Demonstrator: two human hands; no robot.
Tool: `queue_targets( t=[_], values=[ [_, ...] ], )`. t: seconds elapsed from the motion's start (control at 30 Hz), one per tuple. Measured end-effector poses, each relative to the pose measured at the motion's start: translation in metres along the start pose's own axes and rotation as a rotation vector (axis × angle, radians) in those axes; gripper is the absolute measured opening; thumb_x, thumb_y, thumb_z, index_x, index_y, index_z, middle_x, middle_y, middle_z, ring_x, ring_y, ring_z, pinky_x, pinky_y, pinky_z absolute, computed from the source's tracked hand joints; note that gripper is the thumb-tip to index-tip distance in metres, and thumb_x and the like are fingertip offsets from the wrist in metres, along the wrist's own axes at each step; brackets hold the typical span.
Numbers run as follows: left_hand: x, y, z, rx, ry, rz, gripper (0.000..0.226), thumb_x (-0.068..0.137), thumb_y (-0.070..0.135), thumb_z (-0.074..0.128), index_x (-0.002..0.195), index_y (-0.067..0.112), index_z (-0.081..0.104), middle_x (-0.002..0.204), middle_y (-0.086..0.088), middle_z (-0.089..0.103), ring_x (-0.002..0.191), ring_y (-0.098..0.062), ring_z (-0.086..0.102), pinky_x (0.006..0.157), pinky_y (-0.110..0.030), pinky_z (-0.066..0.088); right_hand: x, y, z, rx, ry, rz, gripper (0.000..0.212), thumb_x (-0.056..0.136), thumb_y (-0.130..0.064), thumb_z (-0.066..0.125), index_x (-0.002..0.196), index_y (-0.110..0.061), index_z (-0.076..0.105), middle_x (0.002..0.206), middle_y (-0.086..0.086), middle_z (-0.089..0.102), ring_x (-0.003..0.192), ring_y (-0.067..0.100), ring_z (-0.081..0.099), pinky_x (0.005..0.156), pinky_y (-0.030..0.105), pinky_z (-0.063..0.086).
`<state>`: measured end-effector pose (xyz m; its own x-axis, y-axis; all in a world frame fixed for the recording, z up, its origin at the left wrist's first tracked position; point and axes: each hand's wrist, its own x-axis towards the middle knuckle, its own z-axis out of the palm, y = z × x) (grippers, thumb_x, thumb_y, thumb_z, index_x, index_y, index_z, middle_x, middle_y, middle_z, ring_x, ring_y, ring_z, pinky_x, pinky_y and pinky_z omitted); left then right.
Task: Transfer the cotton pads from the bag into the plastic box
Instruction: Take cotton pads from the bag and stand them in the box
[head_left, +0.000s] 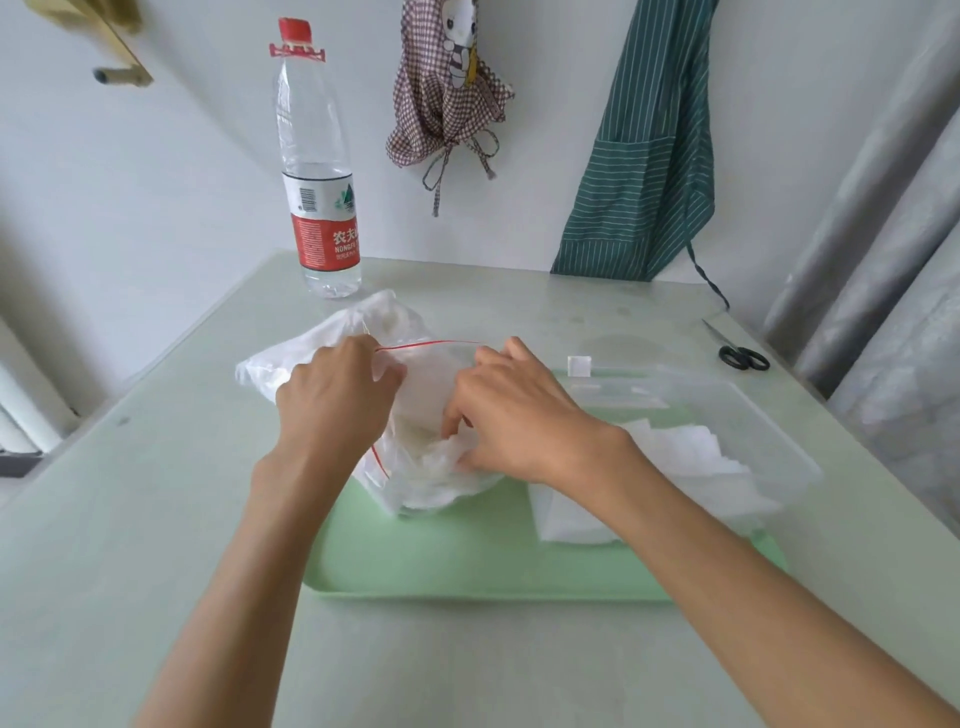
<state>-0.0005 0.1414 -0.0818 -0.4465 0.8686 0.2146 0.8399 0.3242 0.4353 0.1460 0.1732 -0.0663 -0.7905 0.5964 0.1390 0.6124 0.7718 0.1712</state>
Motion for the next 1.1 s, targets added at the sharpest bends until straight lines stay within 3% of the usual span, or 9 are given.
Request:
queue_targets(
  t=[0.17,0.27,0.5,0.6,0.73,0.83,0.93,1.0,1.1],
  values=[
    [-0.002,0.004,0.001,0.017,0.017,0.016,0.021,0.092,0.035,0.048,0.094,0.015,0.054,0.107,-0.01,0.061,0.101,-0.037,0.054,0.07,-0.032,0.031,-0.012,0.013,0.001,0.164,0.117,-0.015,0.015,0.082,-0.032,0.066,0.096,-0.032,0.072,0.101,-0.011,0.065,0.101,0.014,0.044,0.074,0.027,0.019],
    [-0.004,0.007,-0.002,0.052,0.0,0.022,0.028,0.093,0.039,0.049,0.105,0.014,0.056,0.113,-0.01,0.06,0.104,-0.036,0.054,0.071,-0.033,0.031,-0.026,0.021,0.0,0.328,0.16,0.024,0.012,0.082,-0.031,0.068,0.093,-0.029,0.07,0.099,-0.009,0.067,0.104,0.011,0.048,0.085,0.025,0.028],
    [-0.003,0.012,-0.013,-0.039,-0.027,0.082,0.05,0.087,0.049,0.057,0.129,0.022,0.05,0.128,0.001,0.055,0.12,-0.026,0.048,0.086,-0.035,0.038,-0.06,0.04,-0.008,1.089,0.283,0.289,0.012,0.088,-0.014,0.064,0.1,-0.016,0.061,0.099,-0.009,0.071,0.097,0.001,0.065,0.086,0.015,0.047],
    [-0.007,0.029,-0.031,-0.355,0.103,0.2,0.038,0.093,0.045,0.048,0.121,0.022,0.06,0.109,0.013,0.058,0.111,-0.015,0.055,0.084,-0.028,0.038,-0.072,0.046,-0.017,1.522,0.242,0.438,0.021,0.09,-0.013,0.06,0.11,-0.009,0.063,0.101,0.003,0.073,0.091,0.01,0.068,0.074,0.017,0.051],
    [-0.022,0.059,-0.04,-0.978,-0.247,0.123,0.033,0.097,0.041,0.041,0.099,0.02,0.066,0.094,0.006,0.072,0.089,-0.007,0.068,0.075,-0.023,0.057,-0.078,0.051,-0.024,1.903,0.232,0.514,0.028,0.078,-0.021,0.063,0.103,-0.01,0.066,0.084,-0.001,0.069,0.074,0.01,0.065,0.063,0.018,0.053],
    [-0.027,0.069,-0.03,-1.084,-0.51,0.037,0.04,0.094,0.04,0.047,0.096,0.006,0.068,0.096,-0.013,0.073,0.091,-0.019,0.07,0.073,-0.021,0.057,-0.078,0.054,-0.024,1.877,0.348,0.565,0.027,0.081,-0.018,0.064,0.106,-0.008,0.065,0.077,-0.004,0.068,0.066,0.008,0.063,0.061,0.017,0.052],
    [-0.03,0.072,-0.021,-1.206,-0.671,0.018,0.03,0.092,0.031,0.053,0.096,0.005,0.069,0.093,-0.012,0.074,0.085,-0.017,0.071,0.078,-0.023,0.057,-0.079,0.054,-0.02,1.676,0.526,0.683,0.029,0.082,-0.019,0.069,0.107,-0.01,0.059,0.083,-0.001,0.07,0.067,0.009,0.064,0.063,0.017,0.052],
    [-0.031,0.073,-0.015,-1.227,-0.698,0.016,0.026,0.093,0.025,0.053,0.098,0.005,0.069,0.097,-0.012,0.074,0.088,-0.017,0.071,0.081,-0.023,0.056,-0.079,0.056,-0.015,1.3,0.69,0.712,0.029,0.078,-0.022,0.075,0.099,-0.017,0.055,0.094,-0.006,0.065,0.078,0.008,0.064,0.068,0.015,0.049],
    [-0.031,0.076,-0.008,-1.289,-0.698,-0.041,0.026,0.094,0.021,0.051,0.098,0.001,0.068,0.099,-0.016,0.072,0.085,-0.02,0.071,0.078,-0.025,0.058,-0.081,0.058,-0.011,0.692,0.816,0.495,0.02,0.081,-0.016,0.072,0.095,-0.027,0.063,0.101,-0.011,0.056,0.101,0.008,0.053,0.087,0.016,0.04]
  ],
)
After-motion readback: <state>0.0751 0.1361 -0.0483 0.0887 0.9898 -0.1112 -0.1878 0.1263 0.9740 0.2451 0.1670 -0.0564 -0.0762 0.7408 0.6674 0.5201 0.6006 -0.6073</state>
